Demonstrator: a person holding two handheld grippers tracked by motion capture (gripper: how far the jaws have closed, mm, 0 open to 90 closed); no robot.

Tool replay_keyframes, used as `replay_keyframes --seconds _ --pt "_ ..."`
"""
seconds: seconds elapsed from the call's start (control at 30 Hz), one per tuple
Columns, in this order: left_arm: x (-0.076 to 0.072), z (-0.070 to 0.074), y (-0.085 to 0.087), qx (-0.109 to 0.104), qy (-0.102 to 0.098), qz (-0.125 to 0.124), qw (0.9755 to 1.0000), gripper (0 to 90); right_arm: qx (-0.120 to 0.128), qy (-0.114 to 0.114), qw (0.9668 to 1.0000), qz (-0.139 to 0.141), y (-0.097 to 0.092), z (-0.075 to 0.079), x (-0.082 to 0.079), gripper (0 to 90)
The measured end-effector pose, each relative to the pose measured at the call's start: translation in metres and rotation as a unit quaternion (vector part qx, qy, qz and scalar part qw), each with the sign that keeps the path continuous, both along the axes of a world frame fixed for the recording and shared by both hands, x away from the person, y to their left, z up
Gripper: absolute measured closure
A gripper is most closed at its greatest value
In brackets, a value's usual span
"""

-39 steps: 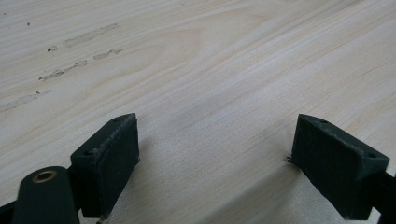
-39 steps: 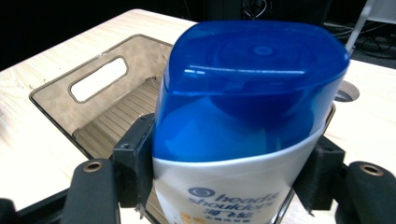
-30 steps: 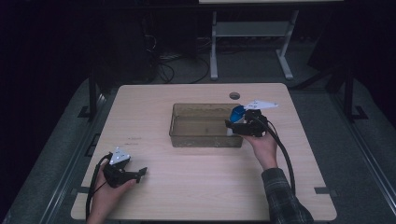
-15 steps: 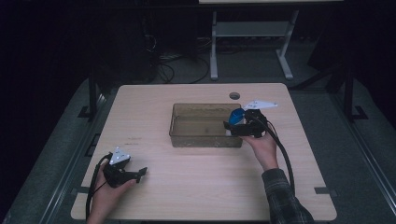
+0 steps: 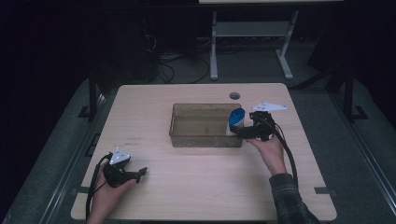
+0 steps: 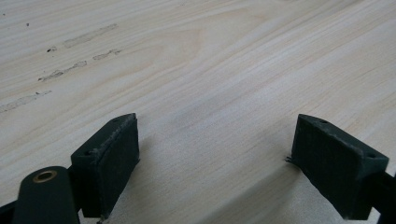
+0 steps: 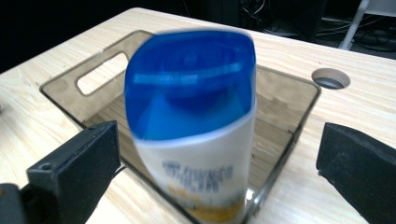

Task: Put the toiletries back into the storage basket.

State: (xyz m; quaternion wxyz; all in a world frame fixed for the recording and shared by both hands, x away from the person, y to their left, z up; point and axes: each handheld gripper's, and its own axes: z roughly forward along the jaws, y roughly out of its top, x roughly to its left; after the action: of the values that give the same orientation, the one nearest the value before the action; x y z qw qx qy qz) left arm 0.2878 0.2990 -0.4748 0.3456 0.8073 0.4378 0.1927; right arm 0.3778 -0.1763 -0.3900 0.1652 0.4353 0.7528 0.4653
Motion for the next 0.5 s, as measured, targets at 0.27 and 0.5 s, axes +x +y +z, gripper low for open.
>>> replay_keyframes --seconds 0.27,0.5 --pt "0.000 0.000 0.000 -0.001 -0.001 0.000 1.0000 13.9 0.000 -0.011 0.9999 -0.001 -0.012 -0.004 -0.019 0.0" --pt "0.000 0.000 0.000 -0.001 -0.001 0.000 1.0000 13.9 0.005 -0.024 0.9997 -0.005 -0.025 -0.008 -0.040 0.0"
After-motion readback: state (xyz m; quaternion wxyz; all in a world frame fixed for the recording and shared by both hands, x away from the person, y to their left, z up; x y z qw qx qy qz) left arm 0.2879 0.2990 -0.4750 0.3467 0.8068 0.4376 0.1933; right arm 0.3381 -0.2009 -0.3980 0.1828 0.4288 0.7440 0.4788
